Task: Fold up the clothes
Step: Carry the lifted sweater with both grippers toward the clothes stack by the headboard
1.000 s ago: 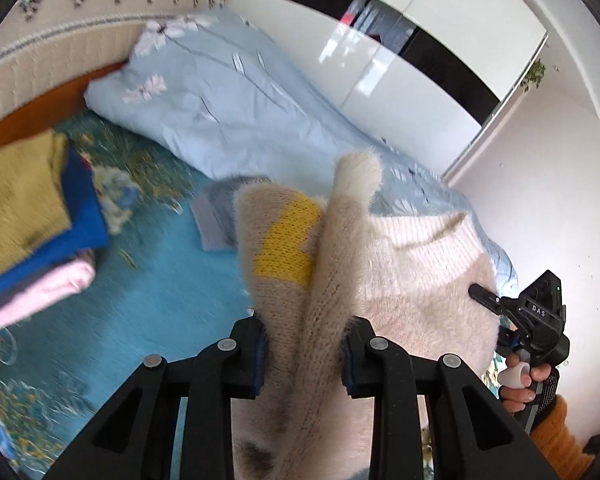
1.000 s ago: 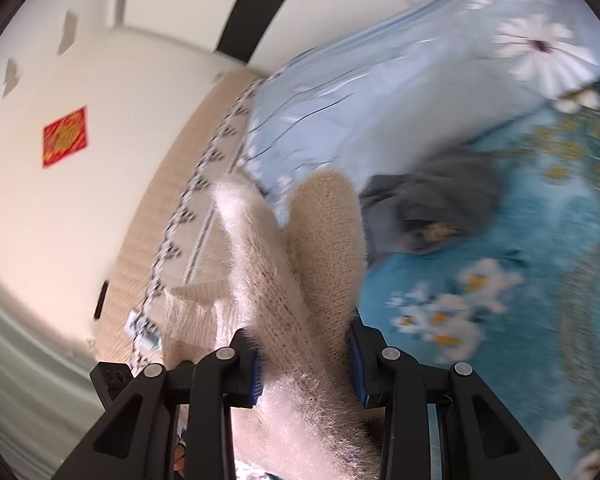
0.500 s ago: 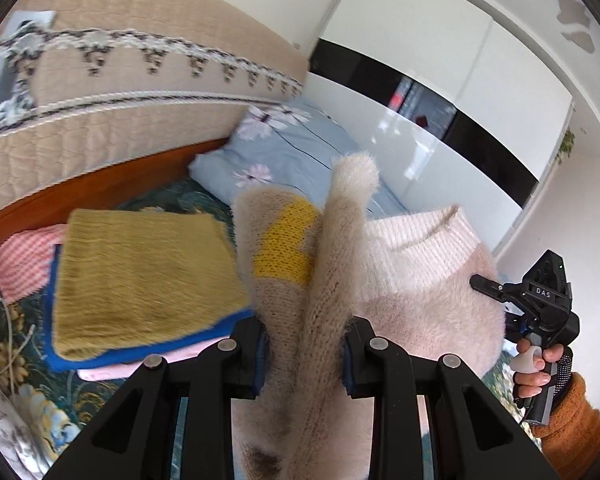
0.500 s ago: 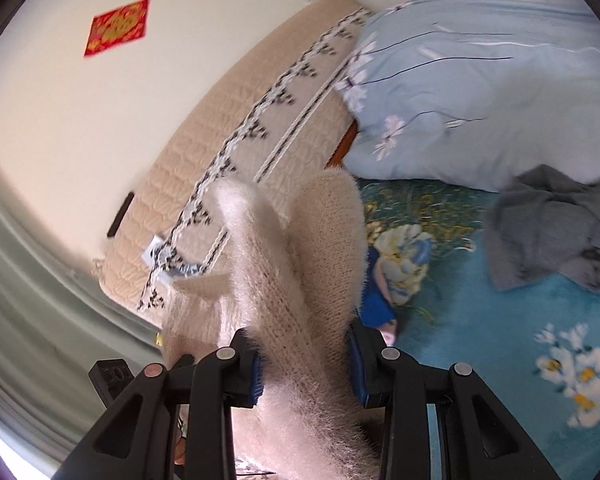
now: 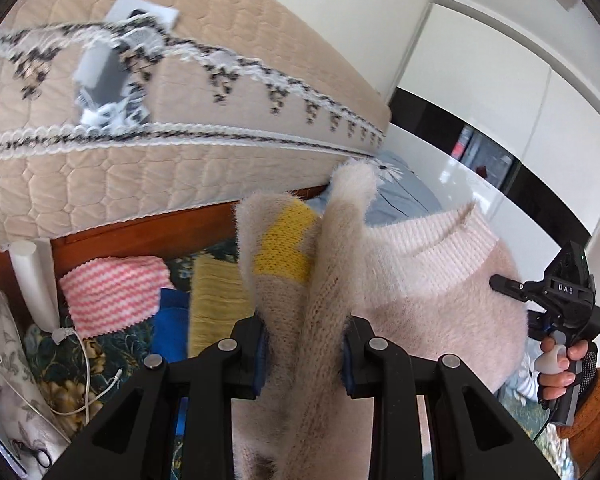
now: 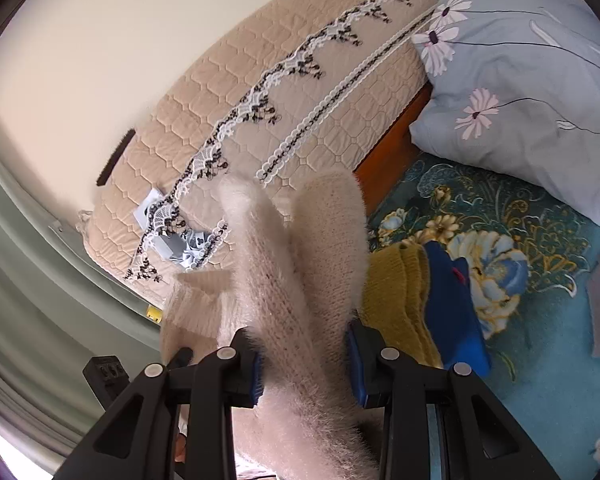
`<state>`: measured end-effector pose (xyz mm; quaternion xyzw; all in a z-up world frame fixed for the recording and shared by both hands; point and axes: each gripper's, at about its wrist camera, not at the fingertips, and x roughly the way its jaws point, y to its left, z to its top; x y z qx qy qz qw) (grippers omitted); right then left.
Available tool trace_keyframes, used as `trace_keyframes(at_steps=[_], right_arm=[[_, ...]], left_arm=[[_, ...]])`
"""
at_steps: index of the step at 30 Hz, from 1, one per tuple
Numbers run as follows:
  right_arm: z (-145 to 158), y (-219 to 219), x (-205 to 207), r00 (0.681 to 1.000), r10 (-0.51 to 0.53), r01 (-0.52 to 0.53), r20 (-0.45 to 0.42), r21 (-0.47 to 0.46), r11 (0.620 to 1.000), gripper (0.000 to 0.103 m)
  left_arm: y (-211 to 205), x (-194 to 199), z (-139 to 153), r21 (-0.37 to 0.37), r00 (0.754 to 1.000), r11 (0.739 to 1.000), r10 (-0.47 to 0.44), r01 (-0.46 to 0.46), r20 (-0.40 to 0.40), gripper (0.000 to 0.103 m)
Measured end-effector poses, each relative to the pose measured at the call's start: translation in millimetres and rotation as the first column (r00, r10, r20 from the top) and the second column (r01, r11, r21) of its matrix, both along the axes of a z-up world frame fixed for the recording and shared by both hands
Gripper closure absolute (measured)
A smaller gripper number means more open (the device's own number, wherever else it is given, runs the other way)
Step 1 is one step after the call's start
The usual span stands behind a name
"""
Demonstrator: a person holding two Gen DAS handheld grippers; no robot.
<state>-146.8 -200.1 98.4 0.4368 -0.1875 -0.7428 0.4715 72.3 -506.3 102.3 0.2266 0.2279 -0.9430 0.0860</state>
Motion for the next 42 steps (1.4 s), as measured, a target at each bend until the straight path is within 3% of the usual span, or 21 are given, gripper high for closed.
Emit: trace_keyframes(at_steps=[7,18,26,33,42], right_arm=[[-18,-37,-18,1.0,0.023,-0.023,0.007,0.027,0.999,0.068],[-81,-54,-45,0.995,-0.02,0.014,0.1,0.06,0.998,0.068],[-110,-51,-59,0.99,-0.044,0.032,0.138,0.091,0.995,0.068],[-114,-55,-63,0.988,-0.048,0.033,0.146,0.105,0.994,0.063],[-99,-45,-68,0.989,-0.07,0.046,0.132,0.173,0.984,0.055]], left_arm=[[-34,-13,-27,0.037,0.999,0.998,0.045,-0.045,0.007,0.074],[-57,-33,-72,0.081,0.997,0.994,0.064,-0.068,0.048,0.074],[-79,-41,-108,0.184,0.991,0.976,0.097,-0.113,0.098,0.072],[-84,-41,-119,0.224,0.99,0.967,0.105,-0.125,0.099,0.071],[-83,-40,-109,0.224,0.984,0.964,0.113,-0.141,0.135,0.057]])
